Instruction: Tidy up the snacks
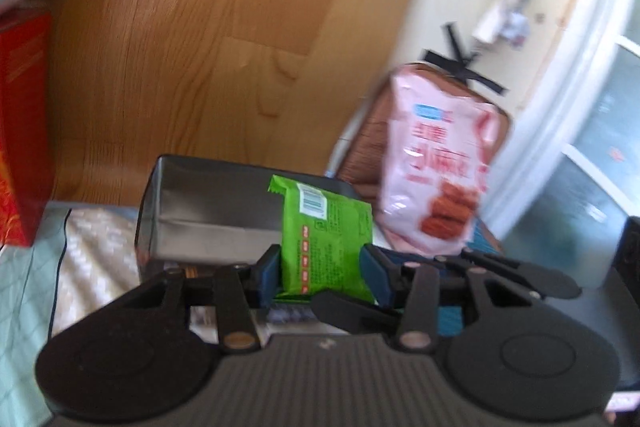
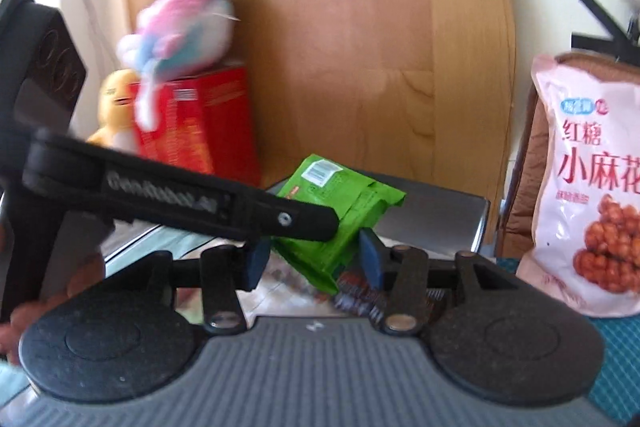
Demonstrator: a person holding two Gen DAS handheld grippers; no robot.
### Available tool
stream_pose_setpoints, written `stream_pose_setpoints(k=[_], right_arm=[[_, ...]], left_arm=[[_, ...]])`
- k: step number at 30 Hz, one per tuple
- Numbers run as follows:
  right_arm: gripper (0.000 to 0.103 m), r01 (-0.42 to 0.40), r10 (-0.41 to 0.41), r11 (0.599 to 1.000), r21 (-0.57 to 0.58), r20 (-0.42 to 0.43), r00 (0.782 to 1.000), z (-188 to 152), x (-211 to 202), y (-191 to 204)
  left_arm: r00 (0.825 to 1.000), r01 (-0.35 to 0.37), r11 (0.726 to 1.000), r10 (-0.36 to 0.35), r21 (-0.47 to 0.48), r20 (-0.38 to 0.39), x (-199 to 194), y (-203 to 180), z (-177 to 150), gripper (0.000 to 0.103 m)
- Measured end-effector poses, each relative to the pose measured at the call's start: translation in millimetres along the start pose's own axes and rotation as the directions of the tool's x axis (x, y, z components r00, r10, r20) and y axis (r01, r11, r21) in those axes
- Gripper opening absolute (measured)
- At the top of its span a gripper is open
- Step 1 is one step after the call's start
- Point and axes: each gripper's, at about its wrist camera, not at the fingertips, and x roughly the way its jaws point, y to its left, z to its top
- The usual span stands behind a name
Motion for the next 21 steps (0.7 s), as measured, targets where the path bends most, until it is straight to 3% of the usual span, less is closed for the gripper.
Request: stream_pose_setpoints(k=[2, 6, 8, 11, 13, 15, 17, 21], right_arm=[[0.053, 0.027, -0.026, 1.0, 0.007, -0.028, 0.999, 1, 15, -7], [0.059, 0.047, -0.046, 0.998, 0.05, -0.016, 0.999, -10, -3, -17], [0.059, -0.001, 0.0, 0.997, 0.077, 0.004, 1.0, -24, -27, -18], [0.059, -0.055, 0.056, 0.998, 0.031, -0.019, 0.998, -47, -44, -7], [0.053, -0.028, 0.027, 0.999, -0.015, -0.078, 0.997, -59, -41, 0], [0.026, 0.007, -0.012, 0.999, -0.034, -0.147, 0.989, -66, -29, 1], [0.023, 0.038, -0.042, 0.999, -0.024, -0.179, 0.983, -72, -33, -5], [0.025, 0.024, -0.026, 1.0, -0.011, -0.225, 0.974, -86, -64, -10]], left_arm=[[1.0, -0.017, 1.0, 0.017, -0.013, -0.012, 17, 5, 3, 0.043], [1.0, -0.009, 0.999, 0.009, -0.05, -0.001, 12, 16, -5, 0.059], [1.0, -0.01, 0.999, 0.011, -0.039, 0.027, -3, 19, -14, 0.065], [1.0, -0.013, 0.999, 0.013, -0.03, -0.028, -7, 24, -27, 0.065], [0.994, -0.048, 0.999, 0.047, -0.012, -0.103, 6, 24, -38, 0.063], [0.976, -0.096, 0.995, 0.093, -0.008, -0.199, 24, 24, -47, 0.047], [0.977, -0.044, 0.997, 0.029, -0.065, -0.21, 24, 25, -54, 0.043], [0.976, -0.002, 0.998, -0.012, -0.066, -0.219, 4, 16, -65, 0.039]])
